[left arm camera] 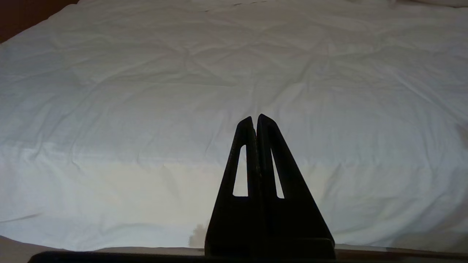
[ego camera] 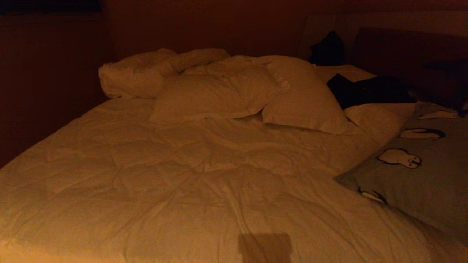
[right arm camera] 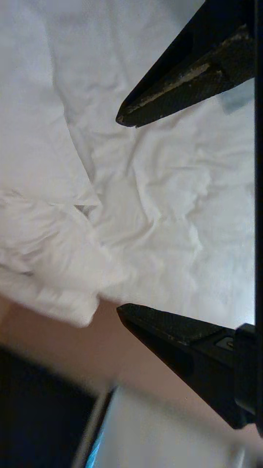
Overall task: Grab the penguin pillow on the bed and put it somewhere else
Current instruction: Place the pillow at the bedside
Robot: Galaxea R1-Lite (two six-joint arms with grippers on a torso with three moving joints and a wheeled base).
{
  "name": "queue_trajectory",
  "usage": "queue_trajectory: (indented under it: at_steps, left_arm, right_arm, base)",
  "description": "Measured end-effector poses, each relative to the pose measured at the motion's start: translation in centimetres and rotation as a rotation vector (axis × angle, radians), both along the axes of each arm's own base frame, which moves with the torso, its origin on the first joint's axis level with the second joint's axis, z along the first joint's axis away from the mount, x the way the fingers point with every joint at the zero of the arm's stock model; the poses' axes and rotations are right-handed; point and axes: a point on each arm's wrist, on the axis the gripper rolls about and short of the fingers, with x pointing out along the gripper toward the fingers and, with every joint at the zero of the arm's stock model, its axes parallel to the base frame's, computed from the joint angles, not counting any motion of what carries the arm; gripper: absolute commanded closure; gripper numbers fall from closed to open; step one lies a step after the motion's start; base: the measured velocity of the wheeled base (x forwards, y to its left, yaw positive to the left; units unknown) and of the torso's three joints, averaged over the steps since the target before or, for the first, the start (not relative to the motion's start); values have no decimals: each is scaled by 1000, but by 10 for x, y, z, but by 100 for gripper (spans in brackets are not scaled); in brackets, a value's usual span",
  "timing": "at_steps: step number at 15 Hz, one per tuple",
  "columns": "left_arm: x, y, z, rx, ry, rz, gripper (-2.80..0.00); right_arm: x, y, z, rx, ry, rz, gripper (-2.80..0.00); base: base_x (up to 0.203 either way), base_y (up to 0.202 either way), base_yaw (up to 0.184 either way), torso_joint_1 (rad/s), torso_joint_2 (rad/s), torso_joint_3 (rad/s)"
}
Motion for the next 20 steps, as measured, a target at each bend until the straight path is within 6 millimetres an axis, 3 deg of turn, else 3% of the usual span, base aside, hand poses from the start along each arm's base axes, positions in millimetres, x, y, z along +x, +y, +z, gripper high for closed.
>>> queue_trajectory:
  at_steps: [3,4,9,13,17,20]
  left_arm:
    - [0,0,0,0,0,0,0]
    - [0,0,0,0,0,0,0]
    - [0,0,0,0,0,0,0]
    - [0,0,0,0,0,0,0]
    - [0,0,0,0,0,0,0]
    - [0,0,0,0,0,0,0]
  right_arm:
    - [5,44,2,-153,-54,-33,-280]
    - [6,53,1,-204,-64,-65,0]
    - [7,72,0,-453,-50,-348,0]
    - [-6,78,3,-621,41,-585,0]
    - [-36,74,8,-787,143,-808,0]
    - [-60,51,9,-913,291,-987,0]
  base:
    - [0,0,0,0,0,0]
    - [0,0,0,0,0,0]
    - [0,0,0,0,0,0]
    - [0,0,0,0,0,0]
    - [0,0,0,0,0,0]
    - [0,0,0,0,0,0]
